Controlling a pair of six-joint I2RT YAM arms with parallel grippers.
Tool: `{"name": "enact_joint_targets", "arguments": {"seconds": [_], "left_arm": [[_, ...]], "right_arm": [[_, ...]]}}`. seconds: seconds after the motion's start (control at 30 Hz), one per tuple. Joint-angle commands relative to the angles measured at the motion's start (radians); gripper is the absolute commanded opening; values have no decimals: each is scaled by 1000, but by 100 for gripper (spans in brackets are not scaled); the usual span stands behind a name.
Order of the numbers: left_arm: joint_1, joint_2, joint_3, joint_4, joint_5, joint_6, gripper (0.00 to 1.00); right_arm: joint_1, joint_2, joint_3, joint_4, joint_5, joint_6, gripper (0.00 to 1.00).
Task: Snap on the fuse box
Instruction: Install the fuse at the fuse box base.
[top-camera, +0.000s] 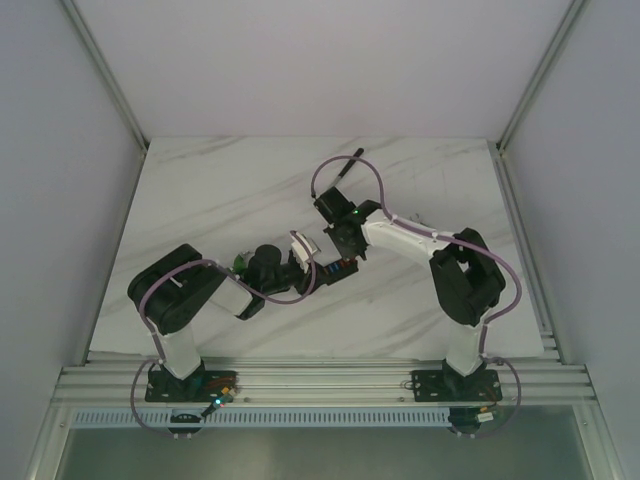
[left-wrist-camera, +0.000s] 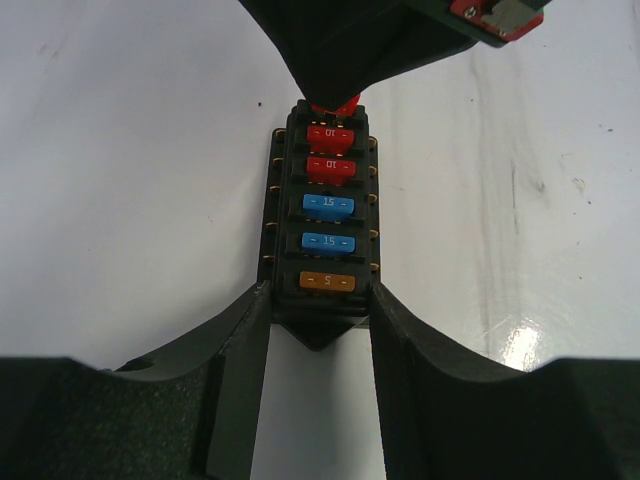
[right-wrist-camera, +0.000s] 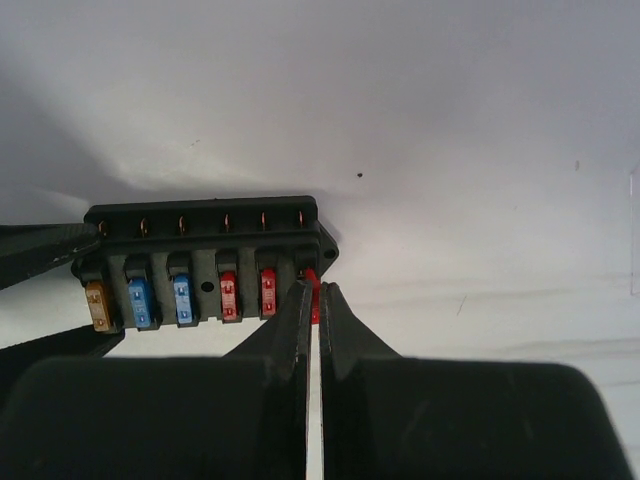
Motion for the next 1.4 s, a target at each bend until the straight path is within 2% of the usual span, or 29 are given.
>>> {"name": "enact_joint_targets", "arguments": {"seconds": [0.0, 1.1, 1.17, 1.37], "left_arm": [[8, 12, 13, -8, 25, 18, 48], [11, 17, 22, -28, 32, 13, 44], [11, 17, 24, -33, 35, 14, 45], [11, 17, 29, -46, 44, 22, 45]], "right_arm": [[10, 27, 28, -24, 25, -11, 0], [54, 79, 40, -49, 22, 33, 0], [54, 70, 43, -54, 28, 37, 2], [54, 31, 51, -54, 31, 41, 19]]}}
